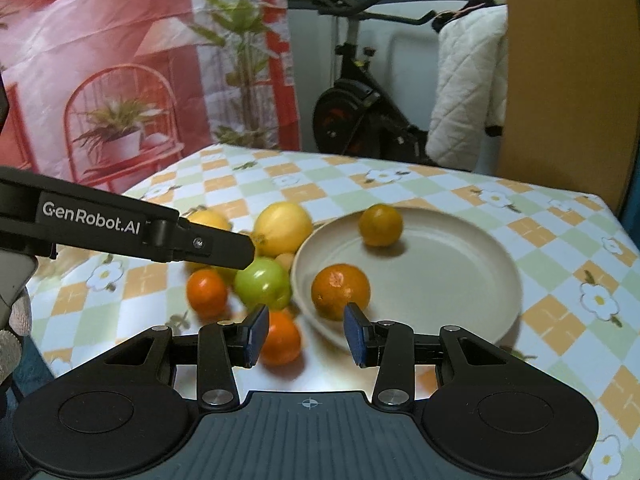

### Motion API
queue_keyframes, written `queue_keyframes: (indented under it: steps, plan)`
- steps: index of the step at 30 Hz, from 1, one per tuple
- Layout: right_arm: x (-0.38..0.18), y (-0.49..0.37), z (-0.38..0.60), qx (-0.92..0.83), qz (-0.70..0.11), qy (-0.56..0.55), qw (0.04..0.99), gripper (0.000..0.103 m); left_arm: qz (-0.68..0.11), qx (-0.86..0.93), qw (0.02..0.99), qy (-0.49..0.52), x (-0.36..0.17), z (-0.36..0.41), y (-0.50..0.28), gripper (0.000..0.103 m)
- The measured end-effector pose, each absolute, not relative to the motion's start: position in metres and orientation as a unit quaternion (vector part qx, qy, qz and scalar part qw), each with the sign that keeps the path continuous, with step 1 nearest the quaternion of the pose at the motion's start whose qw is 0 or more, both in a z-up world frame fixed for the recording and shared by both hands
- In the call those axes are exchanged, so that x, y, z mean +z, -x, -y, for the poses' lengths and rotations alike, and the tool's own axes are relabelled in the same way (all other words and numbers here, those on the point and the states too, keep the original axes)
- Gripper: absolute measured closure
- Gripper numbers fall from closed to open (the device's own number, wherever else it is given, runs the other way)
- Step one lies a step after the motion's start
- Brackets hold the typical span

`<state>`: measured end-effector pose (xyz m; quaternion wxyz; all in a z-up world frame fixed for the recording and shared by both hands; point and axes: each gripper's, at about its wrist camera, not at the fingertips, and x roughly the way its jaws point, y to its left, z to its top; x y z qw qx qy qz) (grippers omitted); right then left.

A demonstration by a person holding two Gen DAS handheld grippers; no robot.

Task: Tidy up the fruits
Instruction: 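Move the left gripper to the bright orange tangerine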

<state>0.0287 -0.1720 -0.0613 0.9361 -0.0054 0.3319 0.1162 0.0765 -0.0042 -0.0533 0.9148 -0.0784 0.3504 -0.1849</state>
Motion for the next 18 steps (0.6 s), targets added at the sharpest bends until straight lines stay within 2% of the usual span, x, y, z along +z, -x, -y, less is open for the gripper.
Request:
queue_keyframes:
  steps: [18]
  plan:
    - [-0.077,-0.028,0.158,0.135,-0.347,0.021,0.928,0.070,-0.366,-0.195,0.906,0.079,-0.077,0.004,-0.074,0.062]
